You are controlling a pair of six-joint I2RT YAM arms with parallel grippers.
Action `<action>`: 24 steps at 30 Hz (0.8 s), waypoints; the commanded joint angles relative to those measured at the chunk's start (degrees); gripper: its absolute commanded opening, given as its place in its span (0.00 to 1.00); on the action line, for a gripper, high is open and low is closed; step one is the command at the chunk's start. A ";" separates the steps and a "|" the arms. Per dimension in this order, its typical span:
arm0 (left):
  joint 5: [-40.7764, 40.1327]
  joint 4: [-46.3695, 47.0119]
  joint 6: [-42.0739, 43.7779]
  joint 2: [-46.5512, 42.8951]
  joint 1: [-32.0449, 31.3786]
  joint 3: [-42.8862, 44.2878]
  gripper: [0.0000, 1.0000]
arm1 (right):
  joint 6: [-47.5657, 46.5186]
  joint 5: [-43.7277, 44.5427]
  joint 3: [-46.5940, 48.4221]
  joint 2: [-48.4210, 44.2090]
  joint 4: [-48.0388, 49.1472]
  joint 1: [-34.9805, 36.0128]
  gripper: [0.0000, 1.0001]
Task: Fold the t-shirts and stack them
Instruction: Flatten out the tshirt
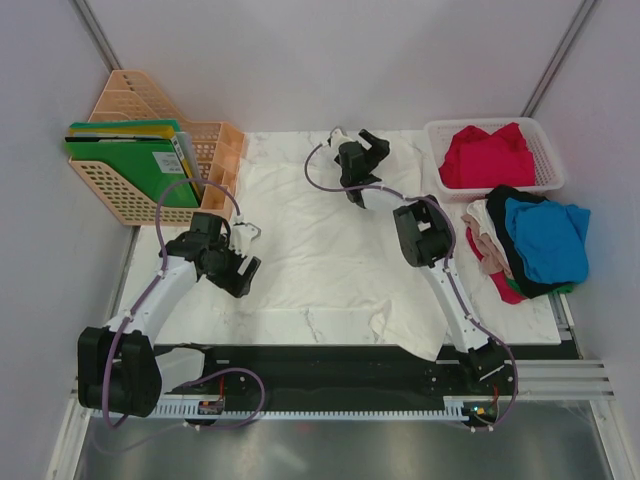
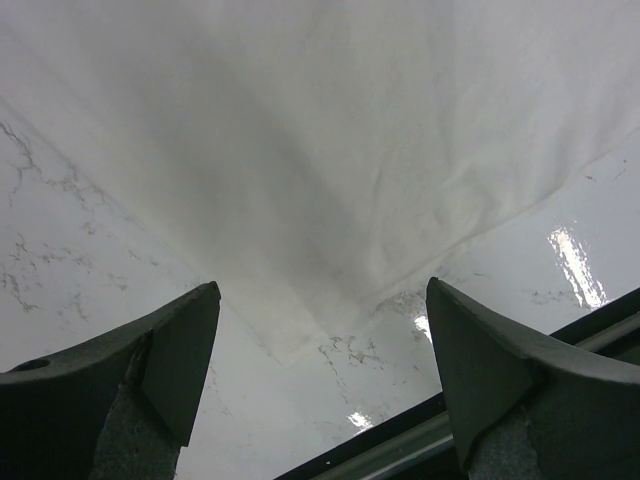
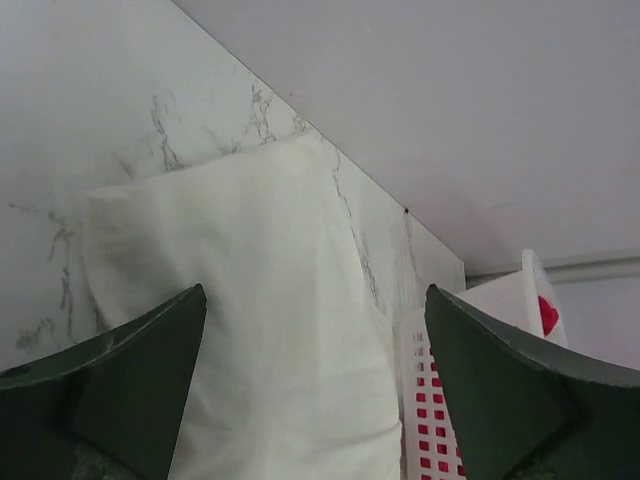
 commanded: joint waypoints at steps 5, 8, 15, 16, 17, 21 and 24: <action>0.99 0.10 -1.44 -1.39 -0.08 0.08 0.91 | 10.74 6.32 -22.31 -21.33 4.64 -0.09 0.98; 2.05 0.19 -1.35 -1.83 -0.08 0.17 0.91 | 11.79 5.70 -28.05 -28.61 5.45 0.00 0.98; 2.58 -0.16 -1.26 -4.90 -0.08 -0.36 0.91 | 14.96 2.99 -31.93 -39.19 -3.68 0.61 0.98; 2.67 -0.17 -1.18 -5.78 -0.08 -0.36 0.91 | 15.74 1.85 -32.11 -41.20 -9.79 0.61 0.98; 2.75 -0.08 -1.26 -6.22 -0.08 -0.44 0.91 | 18.71 -0.16 -31.07 -42.35 -15.16 0.70 0.98; 2.76 0.97 -0.30 -7.45 -0.08 0.34 0.91 | 26.37 -19.11 -31.49 -49.99 -41.00 0.35 0.98; 2.93 2.37 1.89 -4.74 -0.08 2.88 0.91 | 27.54 -45.11 -31.58 -55.79 -61.04 -2.54 0.98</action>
